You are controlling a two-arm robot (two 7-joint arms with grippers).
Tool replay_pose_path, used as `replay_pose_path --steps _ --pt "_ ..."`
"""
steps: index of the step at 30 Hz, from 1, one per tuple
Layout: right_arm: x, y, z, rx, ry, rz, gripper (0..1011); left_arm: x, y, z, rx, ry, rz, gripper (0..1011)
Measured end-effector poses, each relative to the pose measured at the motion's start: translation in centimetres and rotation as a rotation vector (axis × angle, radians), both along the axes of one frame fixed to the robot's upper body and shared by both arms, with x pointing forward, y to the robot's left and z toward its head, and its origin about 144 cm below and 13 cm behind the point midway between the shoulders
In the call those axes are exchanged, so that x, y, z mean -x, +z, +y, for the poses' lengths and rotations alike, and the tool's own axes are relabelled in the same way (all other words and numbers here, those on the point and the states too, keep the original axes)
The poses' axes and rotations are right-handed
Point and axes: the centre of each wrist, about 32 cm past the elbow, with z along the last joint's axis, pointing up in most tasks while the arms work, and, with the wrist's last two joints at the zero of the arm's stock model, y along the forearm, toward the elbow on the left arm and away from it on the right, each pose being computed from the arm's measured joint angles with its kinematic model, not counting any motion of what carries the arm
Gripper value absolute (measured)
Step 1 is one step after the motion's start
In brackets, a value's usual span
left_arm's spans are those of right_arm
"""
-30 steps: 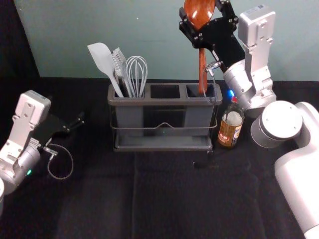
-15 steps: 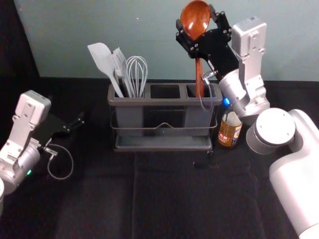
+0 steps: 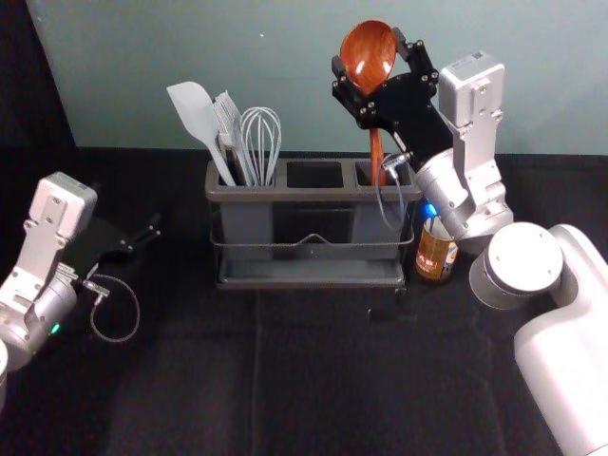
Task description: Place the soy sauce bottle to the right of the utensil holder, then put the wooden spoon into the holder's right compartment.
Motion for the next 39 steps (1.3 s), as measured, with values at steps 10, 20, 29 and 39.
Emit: replay_pose_path --steps 10,20,29,39 --pt "0.7 -0.4 -0.3 0.001 0.0 0.013 841 0.0 0.0 0.0 0.0 0.0 0.0 1005" --pt "1.3 -1.0 -0.9 0.001 -0.005 0.034 841 0.0 0.0 0.0 0.0 0.0 0.0 1005" --pt "1.7 -1.7 -1.3 0.006 -0.005 0.051 841 0.0 0.0 0.0 0.0 0.0 0.0 1005" --pt "2.2 -2.7 -1.5 0.004 -0.003 0.078 842 0.0 0.0 0.0 0.0 0.0 0.0 1005"
